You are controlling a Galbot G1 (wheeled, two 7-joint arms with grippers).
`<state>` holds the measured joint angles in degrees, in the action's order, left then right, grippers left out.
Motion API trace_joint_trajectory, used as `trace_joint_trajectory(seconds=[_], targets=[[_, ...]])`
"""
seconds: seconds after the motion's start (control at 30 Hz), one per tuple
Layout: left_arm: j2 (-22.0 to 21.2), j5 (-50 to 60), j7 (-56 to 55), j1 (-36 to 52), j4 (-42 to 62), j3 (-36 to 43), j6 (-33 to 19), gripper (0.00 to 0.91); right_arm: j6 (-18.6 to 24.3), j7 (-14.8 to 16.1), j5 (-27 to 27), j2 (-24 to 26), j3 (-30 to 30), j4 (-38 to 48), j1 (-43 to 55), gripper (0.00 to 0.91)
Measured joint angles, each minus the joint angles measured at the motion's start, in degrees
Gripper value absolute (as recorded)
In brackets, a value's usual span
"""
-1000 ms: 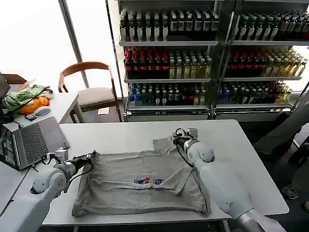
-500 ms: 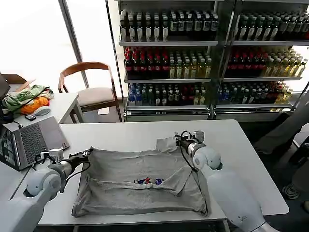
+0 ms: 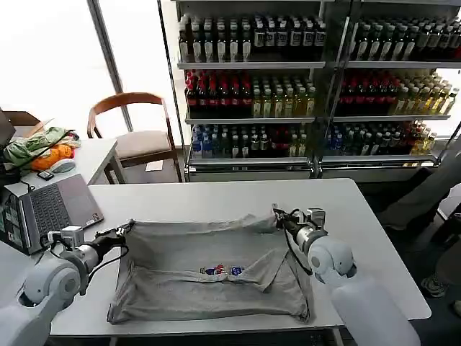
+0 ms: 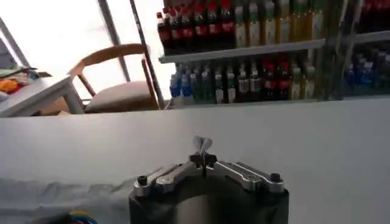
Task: Fold and organize the clothes.
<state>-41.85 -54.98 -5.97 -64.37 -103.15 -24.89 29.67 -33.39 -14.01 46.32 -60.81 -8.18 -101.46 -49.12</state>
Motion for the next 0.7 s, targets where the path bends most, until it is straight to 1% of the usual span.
trace_joint_trajectory(seconds=[0.33, 0.7], targets=[[0.36, -0.08, -0.92, -7.50, -6.11, -4.37, 0.52, 0.000, 0.03, -0.64, 0.37, 4.10, -3.90, -8.87, -9.45, 0.000], [-1.23, -0.20, -3.30, -17.01, -13.53, -8.66, 2.37, 0.000, 0.04, -1.08, -0.04, 6.68, -8.66, -17.82, -20.09, 0.000]])
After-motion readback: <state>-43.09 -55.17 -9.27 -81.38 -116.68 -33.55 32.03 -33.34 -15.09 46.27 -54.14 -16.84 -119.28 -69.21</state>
